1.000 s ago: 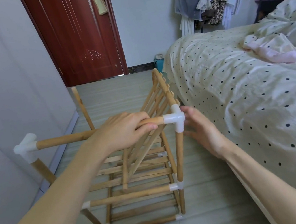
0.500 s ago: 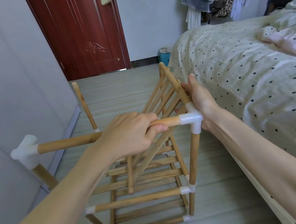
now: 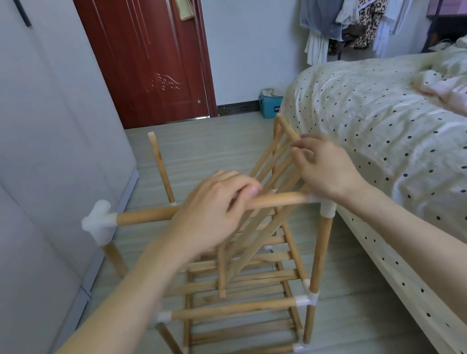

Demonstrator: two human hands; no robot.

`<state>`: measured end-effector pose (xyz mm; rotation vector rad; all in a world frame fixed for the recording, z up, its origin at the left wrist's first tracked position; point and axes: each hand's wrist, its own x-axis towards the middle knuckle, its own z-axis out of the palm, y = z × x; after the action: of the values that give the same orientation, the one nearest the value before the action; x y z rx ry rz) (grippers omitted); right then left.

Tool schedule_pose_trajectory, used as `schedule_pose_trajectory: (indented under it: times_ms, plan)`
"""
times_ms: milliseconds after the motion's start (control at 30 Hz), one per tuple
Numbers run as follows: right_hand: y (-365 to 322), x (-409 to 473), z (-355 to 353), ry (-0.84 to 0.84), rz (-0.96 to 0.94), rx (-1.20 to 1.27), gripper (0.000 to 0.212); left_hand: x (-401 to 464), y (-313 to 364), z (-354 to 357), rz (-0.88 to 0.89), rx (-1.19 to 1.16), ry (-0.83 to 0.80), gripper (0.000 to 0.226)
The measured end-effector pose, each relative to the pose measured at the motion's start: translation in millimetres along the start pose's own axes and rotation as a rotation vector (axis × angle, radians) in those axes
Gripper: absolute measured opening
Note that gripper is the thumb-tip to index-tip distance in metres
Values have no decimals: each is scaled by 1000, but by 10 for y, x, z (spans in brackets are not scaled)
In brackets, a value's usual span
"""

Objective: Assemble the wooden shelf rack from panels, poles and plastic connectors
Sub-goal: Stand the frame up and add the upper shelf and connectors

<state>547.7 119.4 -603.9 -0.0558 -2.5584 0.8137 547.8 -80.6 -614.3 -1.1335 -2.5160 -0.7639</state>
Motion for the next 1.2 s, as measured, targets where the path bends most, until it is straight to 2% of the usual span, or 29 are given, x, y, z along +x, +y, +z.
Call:
schedule_pose_trajectory:
  times_ms: [100,200,267,333,433,500,600,700,800,933,1200]
  plan:
    - [-416,-175,122,-53,-235,-60,27,-327,-262,-335,-99,-99,306,22]
    - [-800,-288,299,-123,-424,-97,29,-681,-627,-652,-275,-226,584,26]
    - [-884,-274,291,-79,-461,-88,29,-861,-881,-815,-386,-319,697,30]
    - [-741,-195,213,-10,-388,-119,30,-957,-1105,-903,-484,-390,751,31]
    - [-369,-75,48,-53,-135,-235,32,-917,-1304,-893,-594,-565,743,30]
    - [-164,-26,-22,-132,12,-193,32,-806,-1342,-813,-625,-698,691,31]
    - [15,-26,-50,-204,163,86,33,-635,-1350,-697,-627,-898,609,33]
    - [146,-36,-20,-186,301,435,36,-575,-1388,-669,-600,-1070,507,36]
    - [190,9,34,-183,412,688,25,-563,-1424,-728,-623,-1173,412,42]
    - [279,61,139,-133,549,964,32,-487,-1396,-723,-721,-1150,389,48]
    - [333,149,233,-78,631,1076,28,-470,-1465,-689,-746,-1102,405,43]
